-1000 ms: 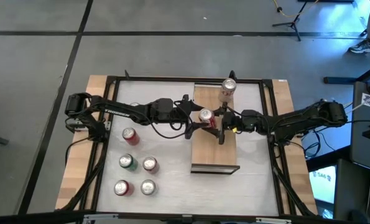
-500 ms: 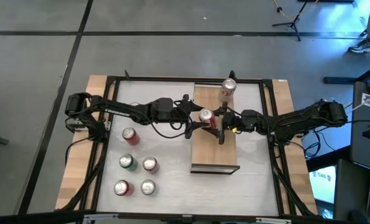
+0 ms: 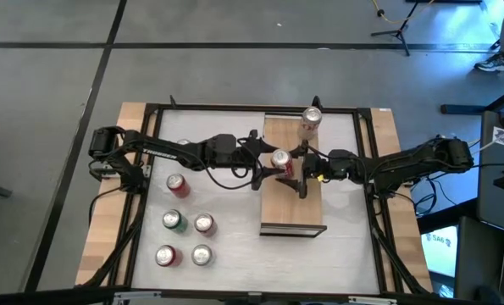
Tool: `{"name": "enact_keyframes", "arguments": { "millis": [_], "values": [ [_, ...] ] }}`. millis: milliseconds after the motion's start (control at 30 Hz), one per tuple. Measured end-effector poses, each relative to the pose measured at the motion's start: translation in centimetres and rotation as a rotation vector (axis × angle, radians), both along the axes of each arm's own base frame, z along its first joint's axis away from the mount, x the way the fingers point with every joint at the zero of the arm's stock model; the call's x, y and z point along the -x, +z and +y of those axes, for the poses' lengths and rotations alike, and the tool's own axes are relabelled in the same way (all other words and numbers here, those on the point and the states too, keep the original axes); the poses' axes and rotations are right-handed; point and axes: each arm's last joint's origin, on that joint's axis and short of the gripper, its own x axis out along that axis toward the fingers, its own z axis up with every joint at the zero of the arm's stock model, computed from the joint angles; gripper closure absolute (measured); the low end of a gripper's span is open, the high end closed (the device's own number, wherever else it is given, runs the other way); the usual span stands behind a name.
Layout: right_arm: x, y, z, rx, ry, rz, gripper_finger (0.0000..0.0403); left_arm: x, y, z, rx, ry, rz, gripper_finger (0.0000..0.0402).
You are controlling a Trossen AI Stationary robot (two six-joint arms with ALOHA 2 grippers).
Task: Place canned beverage on shelf
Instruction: Put the right red white soda can on the shelf
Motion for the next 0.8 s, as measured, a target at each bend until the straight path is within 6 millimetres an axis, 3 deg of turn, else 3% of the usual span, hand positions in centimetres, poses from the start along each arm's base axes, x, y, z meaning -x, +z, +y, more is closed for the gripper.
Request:
{"name": "enact_keyframes", "arguments": {
  "millis": [233, 467, 800],
  "values": [
    [0.9, 1.0, 0.0, 0.001, -0.006, -0.017, 0.0013, 0.0, 0.0, 0.0, 0.0, 0.003, -0.003, 0.0124],
    [3.3, 3.0, -0.1, 0.001, -0.006, -0.025, 0.0017, -0.2, 1.0, 0.2, -0.001, 0.003, -0.028, 0.0124],
    [7.7, 5.8, -0.1, 0.0, -0.007, -0.106, 0.0017, -0.6, 3.8, 3.5, -0.004, 0.04, 0.067, 0.0124]
  ]
}}
